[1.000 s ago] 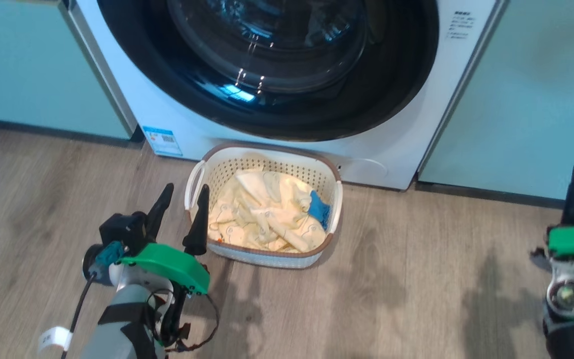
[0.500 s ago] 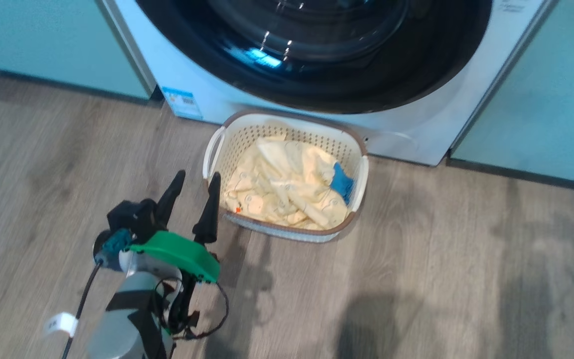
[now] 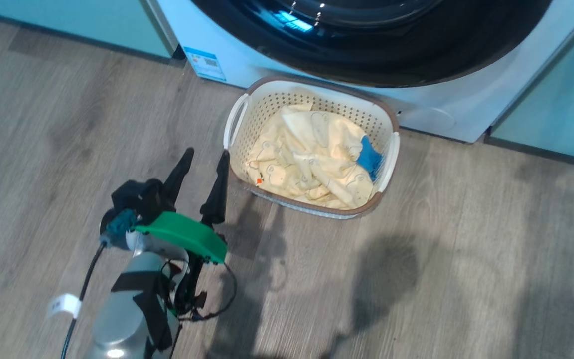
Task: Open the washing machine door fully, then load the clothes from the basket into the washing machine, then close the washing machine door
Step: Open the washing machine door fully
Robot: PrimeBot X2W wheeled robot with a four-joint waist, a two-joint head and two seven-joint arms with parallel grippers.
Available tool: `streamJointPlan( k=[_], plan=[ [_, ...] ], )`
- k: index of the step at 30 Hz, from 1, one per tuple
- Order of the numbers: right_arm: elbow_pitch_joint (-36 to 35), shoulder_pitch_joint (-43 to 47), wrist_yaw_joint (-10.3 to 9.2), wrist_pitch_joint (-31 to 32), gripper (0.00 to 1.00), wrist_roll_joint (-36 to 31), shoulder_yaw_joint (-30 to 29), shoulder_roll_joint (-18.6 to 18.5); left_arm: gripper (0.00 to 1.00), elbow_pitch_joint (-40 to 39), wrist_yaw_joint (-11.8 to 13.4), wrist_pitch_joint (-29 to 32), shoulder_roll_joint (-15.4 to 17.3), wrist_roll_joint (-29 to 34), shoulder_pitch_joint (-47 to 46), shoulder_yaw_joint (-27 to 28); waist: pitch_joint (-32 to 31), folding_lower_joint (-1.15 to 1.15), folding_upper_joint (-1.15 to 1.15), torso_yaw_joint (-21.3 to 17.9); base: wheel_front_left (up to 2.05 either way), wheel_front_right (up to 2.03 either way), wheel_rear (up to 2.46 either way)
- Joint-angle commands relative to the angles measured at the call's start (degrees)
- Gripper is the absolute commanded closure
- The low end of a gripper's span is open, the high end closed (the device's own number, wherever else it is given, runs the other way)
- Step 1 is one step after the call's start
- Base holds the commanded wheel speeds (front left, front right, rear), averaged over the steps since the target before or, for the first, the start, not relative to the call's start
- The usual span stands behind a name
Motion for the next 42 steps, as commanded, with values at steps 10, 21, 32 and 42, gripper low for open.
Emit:
streamJointPlan(
  k=[10, 21, 32, 42],
  plan=[
    [2.51, -11.5, 0.0, 4.6, 1.0, -2.27, 2.65, -2.19, 0.0, -2.27, -0.04, -0.36, 0.94, -1.38, -3.87, 1.12, 4.21, 0.0, 0.0, 2.48, 0.0, 0.0, 0.0],
    [6.1, -17.41, 0.0, 6.95, 1.0, -4.11, 5.12, -2.06, 0.0, -2.54, 0.04, -0.36, 0.94, -2.79, -5.14, 0.77, 6.35, 0.0, 0.0, 4.18, 0.0, 0.0, 0.0],
    [8.15, -19.63, 0.0, 9.25, 1.0, -4.8, 7.45, -1.34, 0.0, -2.68, 0.32, -0.36, 0.94, -3.45, -5.69, 0.63, 6.94, 0.0, 0.0, 4.61, 0.0, 0.0, 0.0],
    [6.26, -17.22, 0.0, 16.95, 1.0, -2.73, 9.86, -0.89, 0.0, -2.53, 0.48, -0.36, 0.94, -3.57, -5.45, 0.66, 5.94, 0.0, 0.0, 4.65, 0.0, 0.0, 0.0]
  ],
)
